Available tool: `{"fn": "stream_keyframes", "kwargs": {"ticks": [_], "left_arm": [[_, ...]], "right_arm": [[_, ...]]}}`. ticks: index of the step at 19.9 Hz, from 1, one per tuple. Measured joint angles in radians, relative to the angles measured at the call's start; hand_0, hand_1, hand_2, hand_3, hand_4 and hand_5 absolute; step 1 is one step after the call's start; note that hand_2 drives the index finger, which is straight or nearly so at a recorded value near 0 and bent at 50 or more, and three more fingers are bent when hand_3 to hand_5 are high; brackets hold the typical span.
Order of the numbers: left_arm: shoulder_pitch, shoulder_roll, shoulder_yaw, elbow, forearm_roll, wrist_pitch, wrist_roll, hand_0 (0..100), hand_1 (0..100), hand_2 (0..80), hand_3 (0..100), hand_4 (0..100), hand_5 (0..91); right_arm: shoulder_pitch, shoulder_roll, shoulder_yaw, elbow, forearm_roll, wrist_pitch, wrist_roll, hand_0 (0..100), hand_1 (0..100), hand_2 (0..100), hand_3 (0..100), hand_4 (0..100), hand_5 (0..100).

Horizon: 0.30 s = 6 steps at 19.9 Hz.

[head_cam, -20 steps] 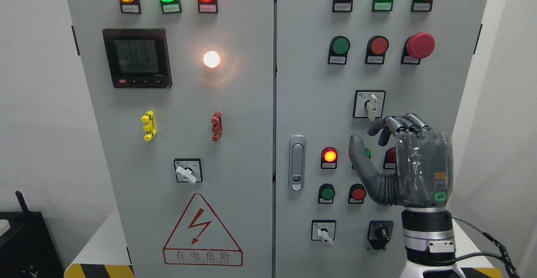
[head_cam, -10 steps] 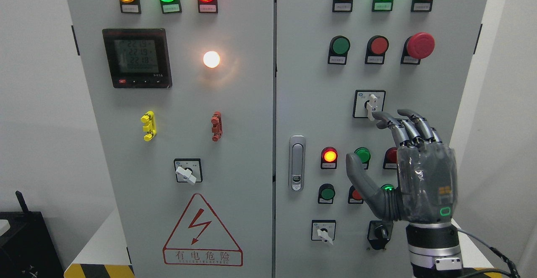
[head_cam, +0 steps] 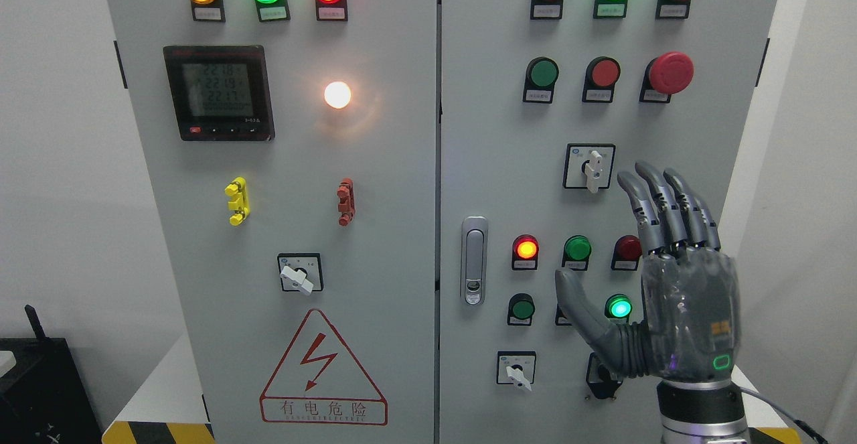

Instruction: Rotate and turn off gray switch

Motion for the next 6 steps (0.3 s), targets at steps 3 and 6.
{"fn": "stream_keyframes", "kwargs": {"ticks": [3, 6], "left_arm": [[0.0, 0.0, 0.0, 0.0, 0.0, 0.0, 0.0, 12, 39, 0.0, 0, 0, 0.0], [0.0, 0.0, 0.0, 0.0, 0.0, 0.0, 0.0, 12, 39, 0.0, 0, 0, 0.0]], "right_arm": [[0.007, -0.001, -0.001, -0.008, 0.0, 0.0, -0.001, 22, 11, 0, 1, 0, 0], [0.012, -0.001, -0.002, -0.014, 0.0, 0.0, -0.003, 22, 11, 0, 2, 0, 0]]}}
